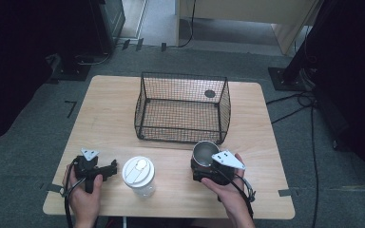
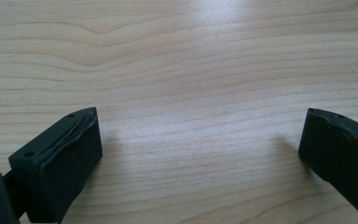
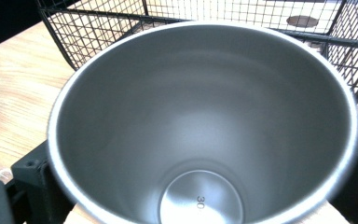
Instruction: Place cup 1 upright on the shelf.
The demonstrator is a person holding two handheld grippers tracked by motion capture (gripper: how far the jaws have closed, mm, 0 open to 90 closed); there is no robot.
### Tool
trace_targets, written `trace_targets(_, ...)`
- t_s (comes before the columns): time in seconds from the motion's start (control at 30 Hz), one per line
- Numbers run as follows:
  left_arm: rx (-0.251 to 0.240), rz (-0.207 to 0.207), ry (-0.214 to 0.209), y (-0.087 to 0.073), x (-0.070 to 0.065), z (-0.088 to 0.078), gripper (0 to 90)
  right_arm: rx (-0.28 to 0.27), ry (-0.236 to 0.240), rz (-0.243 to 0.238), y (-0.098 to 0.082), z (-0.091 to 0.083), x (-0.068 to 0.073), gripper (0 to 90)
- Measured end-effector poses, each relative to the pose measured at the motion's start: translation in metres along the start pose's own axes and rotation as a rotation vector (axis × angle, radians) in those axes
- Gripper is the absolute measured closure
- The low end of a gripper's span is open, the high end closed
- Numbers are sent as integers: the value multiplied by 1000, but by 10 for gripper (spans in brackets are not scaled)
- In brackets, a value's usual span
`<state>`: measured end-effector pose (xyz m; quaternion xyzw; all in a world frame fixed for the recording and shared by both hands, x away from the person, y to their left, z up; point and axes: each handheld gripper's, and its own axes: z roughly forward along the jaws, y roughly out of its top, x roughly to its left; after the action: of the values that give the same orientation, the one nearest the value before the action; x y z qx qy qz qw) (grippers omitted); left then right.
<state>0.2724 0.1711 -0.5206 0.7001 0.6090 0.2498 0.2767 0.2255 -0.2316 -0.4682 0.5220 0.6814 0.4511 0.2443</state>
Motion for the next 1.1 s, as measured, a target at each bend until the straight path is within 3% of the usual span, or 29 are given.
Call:
trace_targets(0.33, 0, 0, 0, 0, 0, 0, 0, -9, -30, -9, 5, 9, 3, 54)
trace_targets(0.47, 0, 0, 0, 0, 0, 0, 0, -4, -41, -56, 7, 8, 5, 69)
trace_targets(0.67, 0, 0, 0, 0, 0, 0, 0, -4, -64, -72, 9, 7, 6, 73)
trace_targets(1.1, 0, 0, 0, 0, 0, 0, 0, -43, -25, -93, 33, -4, 16, 74)
